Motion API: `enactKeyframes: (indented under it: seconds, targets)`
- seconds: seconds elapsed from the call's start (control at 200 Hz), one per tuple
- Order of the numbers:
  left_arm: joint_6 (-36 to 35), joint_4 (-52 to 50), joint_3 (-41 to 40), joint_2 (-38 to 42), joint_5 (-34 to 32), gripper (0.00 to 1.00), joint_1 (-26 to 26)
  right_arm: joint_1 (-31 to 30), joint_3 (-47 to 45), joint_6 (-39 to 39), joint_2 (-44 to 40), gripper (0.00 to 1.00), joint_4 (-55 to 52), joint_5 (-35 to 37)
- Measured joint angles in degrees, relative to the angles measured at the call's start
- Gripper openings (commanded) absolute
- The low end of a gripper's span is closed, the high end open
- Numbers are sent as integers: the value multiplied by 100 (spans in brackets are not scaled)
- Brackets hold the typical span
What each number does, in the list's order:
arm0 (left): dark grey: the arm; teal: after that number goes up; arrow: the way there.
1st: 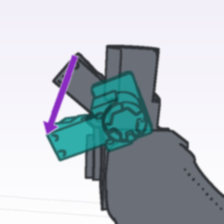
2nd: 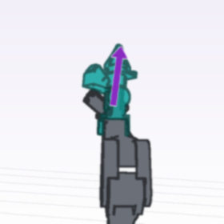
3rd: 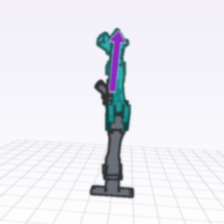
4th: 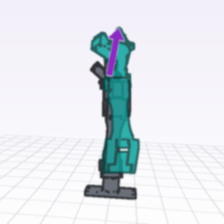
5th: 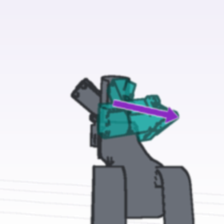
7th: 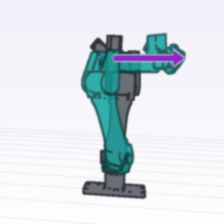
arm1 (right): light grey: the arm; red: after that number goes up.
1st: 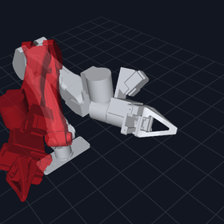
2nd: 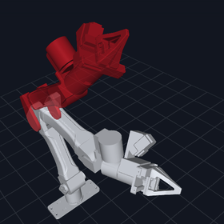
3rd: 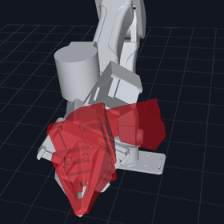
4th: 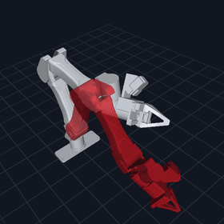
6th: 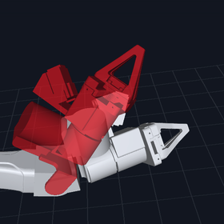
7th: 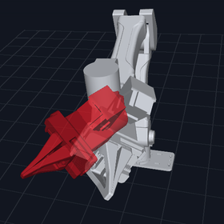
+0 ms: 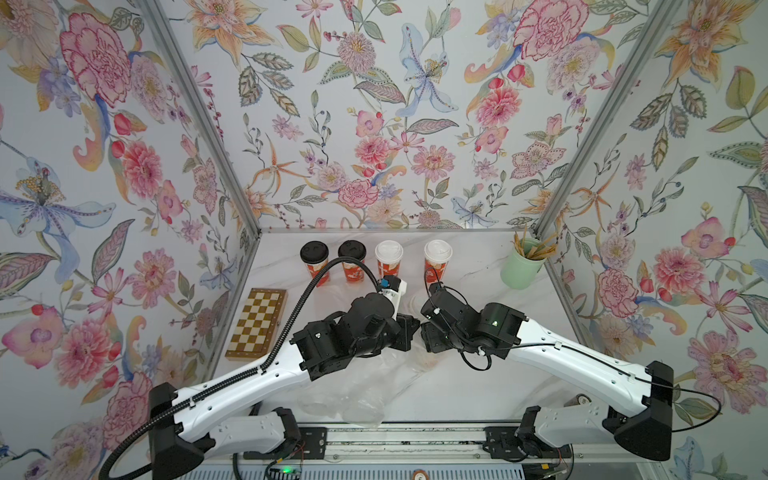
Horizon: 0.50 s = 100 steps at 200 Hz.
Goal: Pack milk tea into plastic carrier bags
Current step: Place the milk tea cup in the plastic carrier bag.
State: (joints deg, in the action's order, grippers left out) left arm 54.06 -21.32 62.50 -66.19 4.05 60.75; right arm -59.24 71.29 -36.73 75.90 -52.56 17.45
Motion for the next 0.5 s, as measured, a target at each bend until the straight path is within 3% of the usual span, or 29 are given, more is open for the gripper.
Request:
enactKeyframes:
  seconds: [0.5]
  targets:
    - [44,-214,-52,188,-157,0,-122,-4,-85,-105,59,61,81,-120]
